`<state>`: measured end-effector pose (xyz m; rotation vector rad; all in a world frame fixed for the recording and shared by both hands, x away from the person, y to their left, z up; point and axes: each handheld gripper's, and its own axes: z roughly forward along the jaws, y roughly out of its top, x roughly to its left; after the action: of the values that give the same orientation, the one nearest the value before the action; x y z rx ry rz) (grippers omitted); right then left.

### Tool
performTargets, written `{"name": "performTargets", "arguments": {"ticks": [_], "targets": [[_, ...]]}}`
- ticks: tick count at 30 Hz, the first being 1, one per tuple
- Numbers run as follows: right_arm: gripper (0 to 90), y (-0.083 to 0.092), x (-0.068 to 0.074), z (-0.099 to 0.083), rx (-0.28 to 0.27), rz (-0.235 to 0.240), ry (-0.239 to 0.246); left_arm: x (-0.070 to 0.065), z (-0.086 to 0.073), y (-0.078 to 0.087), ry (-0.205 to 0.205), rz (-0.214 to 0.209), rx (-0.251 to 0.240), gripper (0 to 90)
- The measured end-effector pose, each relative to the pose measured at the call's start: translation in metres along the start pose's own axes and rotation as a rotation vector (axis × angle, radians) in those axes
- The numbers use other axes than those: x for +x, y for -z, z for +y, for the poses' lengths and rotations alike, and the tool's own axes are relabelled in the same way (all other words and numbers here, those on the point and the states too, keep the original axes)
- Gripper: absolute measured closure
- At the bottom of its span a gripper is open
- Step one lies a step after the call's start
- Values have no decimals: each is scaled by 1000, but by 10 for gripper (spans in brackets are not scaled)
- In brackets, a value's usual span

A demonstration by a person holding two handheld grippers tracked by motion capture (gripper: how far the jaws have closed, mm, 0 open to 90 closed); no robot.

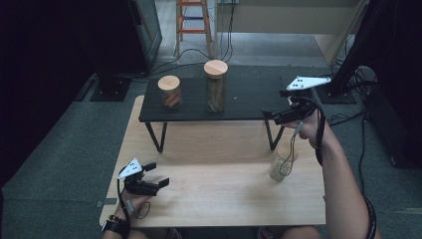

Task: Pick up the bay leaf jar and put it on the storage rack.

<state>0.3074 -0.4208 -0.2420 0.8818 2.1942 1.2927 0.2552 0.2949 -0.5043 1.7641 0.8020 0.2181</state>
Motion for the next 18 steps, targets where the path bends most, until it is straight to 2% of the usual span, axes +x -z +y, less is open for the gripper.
{"name": "performTargets", "arguments": {"ticks": [18], "targets": [[7, 19, -8, -19, 1, -51, -30, -1, 0, -1, -3, 2, 2, 16]]}}
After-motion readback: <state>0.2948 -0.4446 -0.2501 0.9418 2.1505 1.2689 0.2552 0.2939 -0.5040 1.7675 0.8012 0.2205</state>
